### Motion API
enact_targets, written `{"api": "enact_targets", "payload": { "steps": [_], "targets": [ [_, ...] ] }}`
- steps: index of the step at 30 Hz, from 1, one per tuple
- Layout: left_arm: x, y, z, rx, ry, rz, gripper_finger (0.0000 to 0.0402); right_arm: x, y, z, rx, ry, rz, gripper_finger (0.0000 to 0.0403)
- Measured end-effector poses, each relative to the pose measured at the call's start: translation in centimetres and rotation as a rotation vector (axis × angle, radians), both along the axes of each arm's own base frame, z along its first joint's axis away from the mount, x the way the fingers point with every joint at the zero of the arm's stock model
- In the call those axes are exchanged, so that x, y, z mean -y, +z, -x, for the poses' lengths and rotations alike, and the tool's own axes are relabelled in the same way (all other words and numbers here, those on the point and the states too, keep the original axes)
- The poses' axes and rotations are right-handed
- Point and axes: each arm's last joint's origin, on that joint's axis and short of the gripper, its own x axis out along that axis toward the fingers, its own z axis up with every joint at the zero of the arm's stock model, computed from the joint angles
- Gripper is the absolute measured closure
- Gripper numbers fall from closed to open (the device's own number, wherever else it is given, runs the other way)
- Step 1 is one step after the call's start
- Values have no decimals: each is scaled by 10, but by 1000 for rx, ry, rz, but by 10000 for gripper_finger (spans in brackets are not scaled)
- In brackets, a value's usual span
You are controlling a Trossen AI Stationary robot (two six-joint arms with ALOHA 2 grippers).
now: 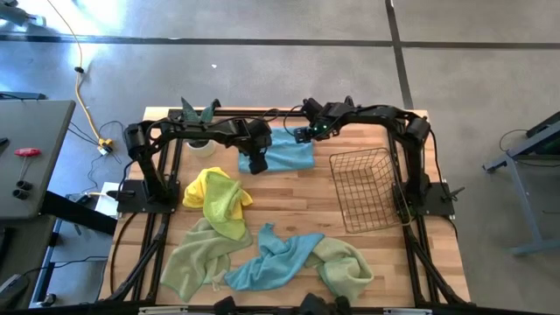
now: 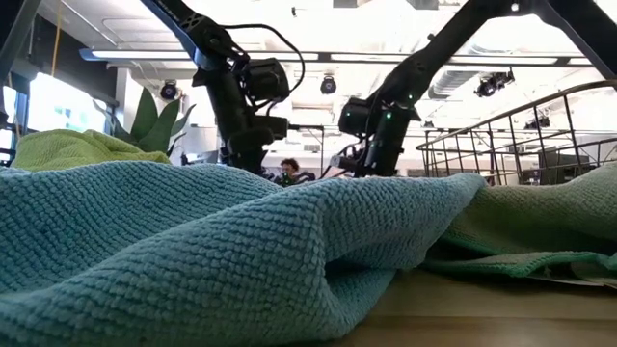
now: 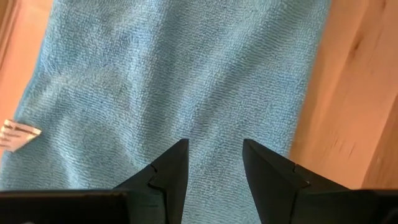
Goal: Fold microfiber towels
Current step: Fold the top blue microfiber cloth
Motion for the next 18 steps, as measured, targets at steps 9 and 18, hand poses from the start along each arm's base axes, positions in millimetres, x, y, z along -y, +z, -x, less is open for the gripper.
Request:
{"api": "enact_targets", "payload": {
  "steps": [9, 18],
  "targets": [
    [0, 0, 0, 14, 64, 21, 261, -3, -12, -7, 11, 64, -23, 196],
    [0, 0, 0, 18, 79, 25, 261, -10, -12, -15, 40, 116, -7, 202]
  ]
}}
